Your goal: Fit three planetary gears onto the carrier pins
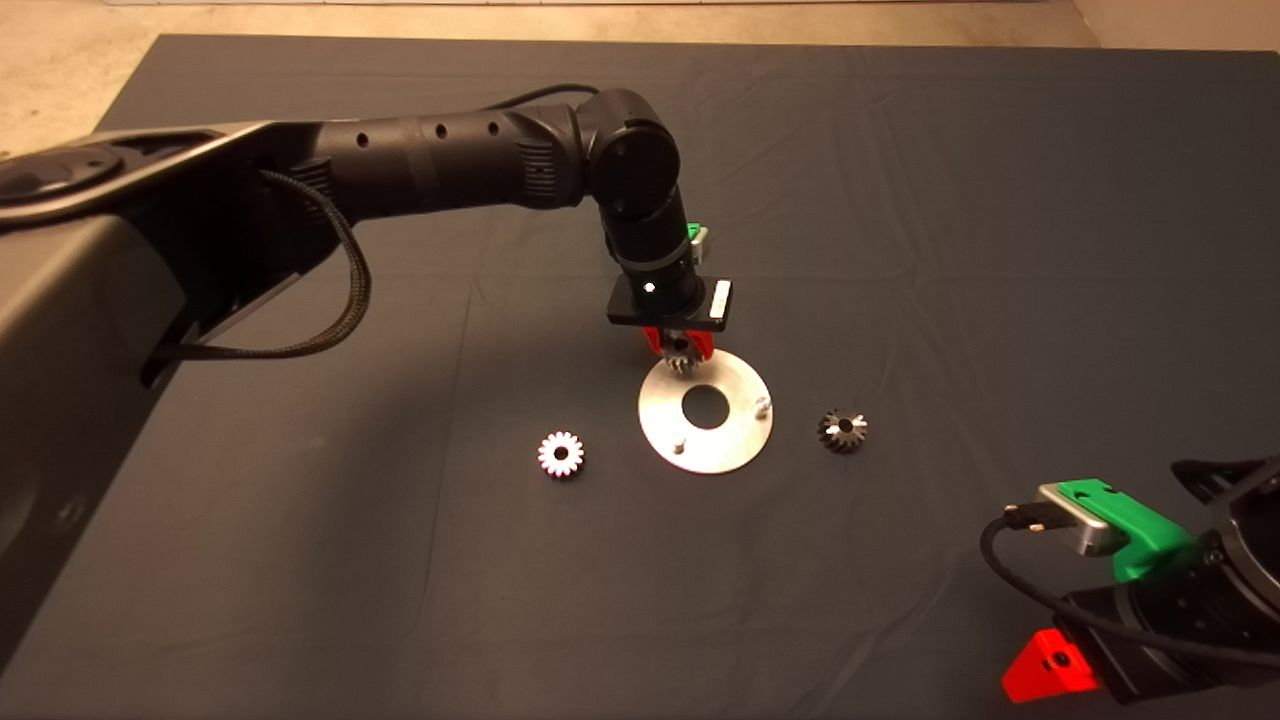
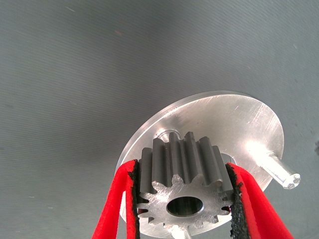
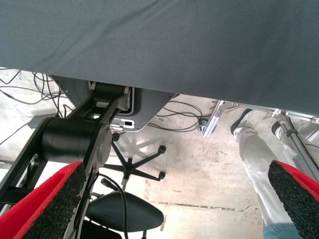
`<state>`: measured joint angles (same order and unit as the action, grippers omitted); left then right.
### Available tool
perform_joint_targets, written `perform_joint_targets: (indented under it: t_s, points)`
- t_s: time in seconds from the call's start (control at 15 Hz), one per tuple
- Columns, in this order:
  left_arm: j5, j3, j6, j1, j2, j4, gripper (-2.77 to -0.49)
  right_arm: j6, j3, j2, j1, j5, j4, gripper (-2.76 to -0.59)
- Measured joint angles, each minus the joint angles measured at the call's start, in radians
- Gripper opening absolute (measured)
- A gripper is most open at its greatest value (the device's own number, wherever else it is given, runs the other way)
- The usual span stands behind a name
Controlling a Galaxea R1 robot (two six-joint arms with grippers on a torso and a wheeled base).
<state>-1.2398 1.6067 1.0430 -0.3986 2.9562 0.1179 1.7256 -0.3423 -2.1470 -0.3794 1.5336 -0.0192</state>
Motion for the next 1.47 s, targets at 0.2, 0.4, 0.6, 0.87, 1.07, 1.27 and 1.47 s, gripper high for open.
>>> perform_joint_targets:
  t_s: [0.2,0.4,0.6,0.87,1.07,1.27,1.47]
  points:
    - [-0.013,-0.004,0.000,0.002,0.003,0.000,-2.49,0.000,0.000,0.000,0.000,0.000,0.000,-0.63]
    - [-0.024,-0.006,0.000,0.002,0.005,0.000,-2.49,0.000,0.000,0.000,0.000,0.000,0.000,-0.63]
    - [-0.084,-0.021,0.000,0.002,0.006,-0.002,-2.48,0.000,0.000,0.000,0.000,0.000,0.000,-0.63]
    - [-0.168,-0.034,0.000,0.002,0.008,-0.006,-2.48,0.000,0.000,0.000,0.000,0.000,0.000,-0.63]
    - [-0.175,-0.037,0.000,0.002,0.008,-0.005,-2.48,0.000,0.000,0.000,0.000,0.000,0.000,-0.63]
    - [-0.210,-0.037,0.000,0.002,0.008,-0.004,-2.48,0.000,0.000,0.000,0.000,0.000,0.000,-0.63]
    - [-0.227,-0.037,0.000,0.002,0.008,-0.004,-2.40,0.000,0.000,0.000,0.000,0.000,0.000,-0.63]
